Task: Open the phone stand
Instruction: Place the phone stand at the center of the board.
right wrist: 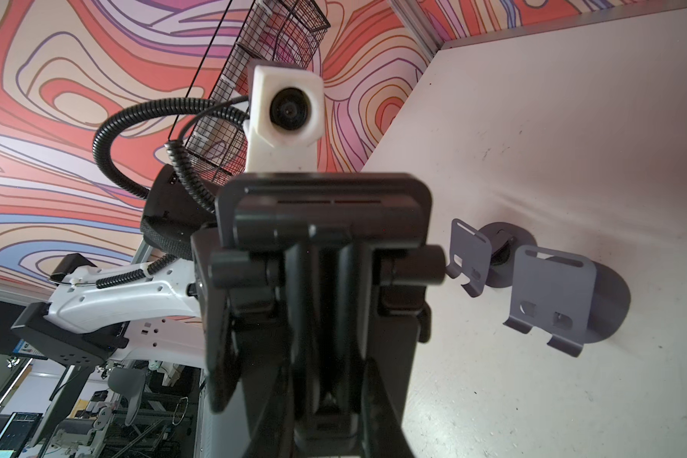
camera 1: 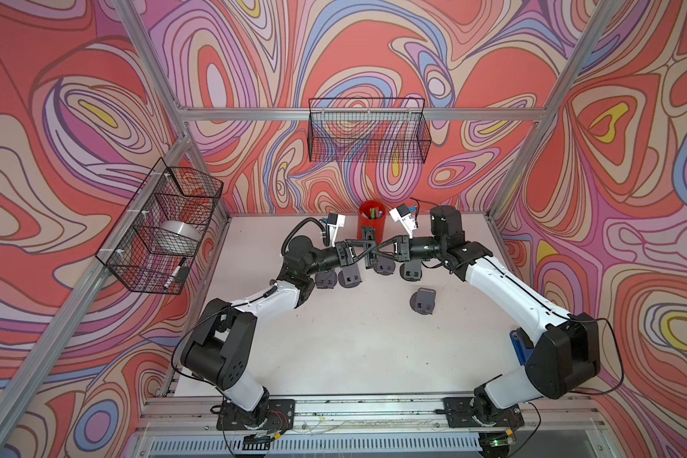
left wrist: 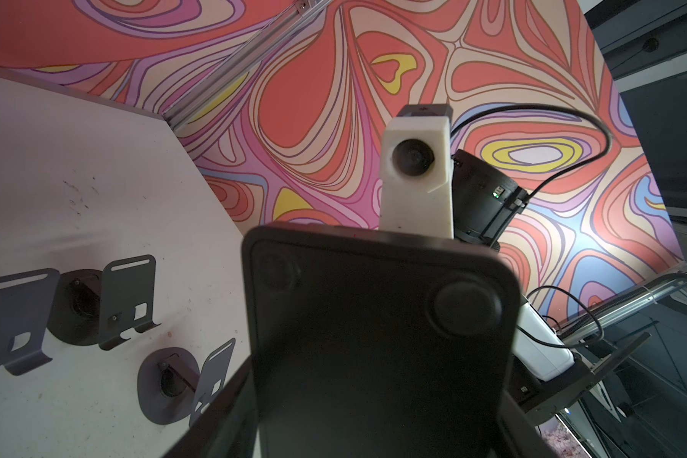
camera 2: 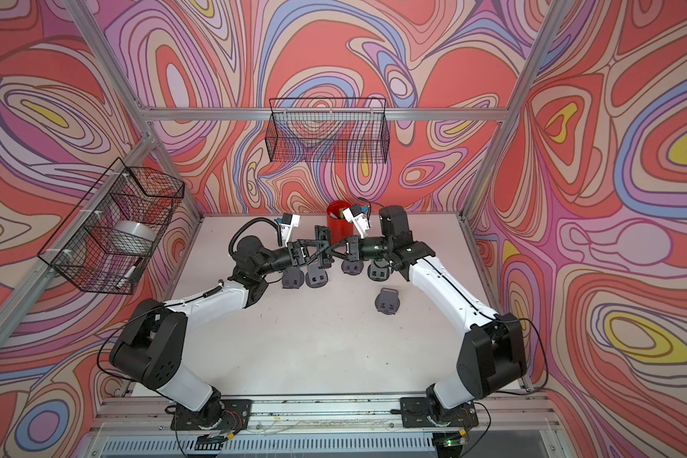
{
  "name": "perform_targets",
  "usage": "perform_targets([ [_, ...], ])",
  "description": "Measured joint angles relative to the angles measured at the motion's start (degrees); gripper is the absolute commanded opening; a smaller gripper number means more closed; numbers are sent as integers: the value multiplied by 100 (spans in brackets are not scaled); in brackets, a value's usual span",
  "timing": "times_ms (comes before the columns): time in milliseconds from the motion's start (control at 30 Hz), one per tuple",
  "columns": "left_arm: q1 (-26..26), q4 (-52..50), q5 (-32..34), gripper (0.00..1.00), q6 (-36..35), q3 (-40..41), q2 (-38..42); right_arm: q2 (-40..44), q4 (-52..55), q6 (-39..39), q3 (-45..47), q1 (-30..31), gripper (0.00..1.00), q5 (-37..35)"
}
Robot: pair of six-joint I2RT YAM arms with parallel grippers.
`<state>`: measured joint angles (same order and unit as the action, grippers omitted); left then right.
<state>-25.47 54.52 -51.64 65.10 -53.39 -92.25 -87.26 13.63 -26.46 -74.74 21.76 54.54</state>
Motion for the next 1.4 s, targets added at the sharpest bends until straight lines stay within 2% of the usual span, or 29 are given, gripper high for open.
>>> perform_targets([
  [67, 0, -92, -9, 7, -46, -61, 0, 0, -66, -28, 4, -9, 0, 4],
  [200, 2, -251, -72, 28, -144, -164, 2, 0, -175, -85, 24, -31, 0, 46],
  [800, 46, -286, -575, 53, -107, -435, -61, 4, -632, -210, 146, -136, 0, 586],
  [1000, 46, -245, -752, 60, -52, -509, -131, 15, -505, -136, 116, -173, 0, 691],
  [1267, 46, -326, -839, 63, -109, -573, -127, 15, -197, 9, -42, -181, 0, 717],
  [1367, 46, -483, -831, 55, -227, -601, -81, 15, -116, 50, -90, -181, 0, 704],
  [1400, 46, -564, -822, 48, -278, -605, -57, 15, -85, 66, -96, -181, 0, 699],
])
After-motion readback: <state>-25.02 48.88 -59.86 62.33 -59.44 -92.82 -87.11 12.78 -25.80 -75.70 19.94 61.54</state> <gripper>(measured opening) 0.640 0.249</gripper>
